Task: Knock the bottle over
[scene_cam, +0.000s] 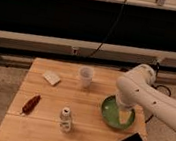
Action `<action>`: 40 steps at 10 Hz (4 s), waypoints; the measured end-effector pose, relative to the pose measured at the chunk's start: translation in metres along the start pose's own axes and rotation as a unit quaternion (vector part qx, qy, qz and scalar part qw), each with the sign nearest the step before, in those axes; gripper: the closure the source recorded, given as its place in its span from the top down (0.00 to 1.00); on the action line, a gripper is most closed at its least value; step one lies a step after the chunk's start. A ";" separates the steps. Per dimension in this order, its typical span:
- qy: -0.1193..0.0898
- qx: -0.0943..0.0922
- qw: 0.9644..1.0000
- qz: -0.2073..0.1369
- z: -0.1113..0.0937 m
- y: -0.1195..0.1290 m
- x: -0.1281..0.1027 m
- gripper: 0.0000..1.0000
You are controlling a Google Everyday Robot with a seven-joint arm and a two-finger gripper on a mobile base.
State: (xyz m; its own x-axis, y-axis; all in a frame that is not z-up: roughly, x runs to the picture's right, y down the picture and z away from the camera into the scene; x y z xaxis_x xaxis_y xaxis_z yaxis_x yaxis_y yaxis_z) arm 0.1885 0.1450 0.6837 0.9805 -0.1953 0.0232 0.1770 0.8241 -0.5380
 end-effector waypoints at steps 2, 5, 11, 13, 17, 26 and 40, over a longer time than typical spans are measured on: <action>0.006 0.001 1.000 -0.013 0.006 0.004 -0.006 0.80; 0.009 0.002 0.999 -0.035 0.013 0.005 -0.035 0.80; 0.015 0.004 0.997 -0.075 0.024 0.017 -0.061 0.60; 0.013 0.006 0.995 -0.100 0.026 0.015 -0.086 0.77; 0.010 0.002 0.992 -0.124 0.036 0.020 -0.107 0.80; -0.014 0.001 0.984 -0.180 0.045 0.016 -0.181 0.80; -0.053 0.009 0.961 -0.272 0.033 0.005 -0.282 0.79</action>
State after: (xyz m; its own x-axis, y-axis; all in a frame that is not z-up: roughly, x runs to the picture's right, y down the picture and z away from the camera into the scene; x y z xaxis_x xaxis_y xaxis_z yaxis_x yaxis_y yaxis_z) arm -0.0845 0.2219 0.7025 0.7454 -0.5456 0.3831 0.6664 0.6247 -0.4070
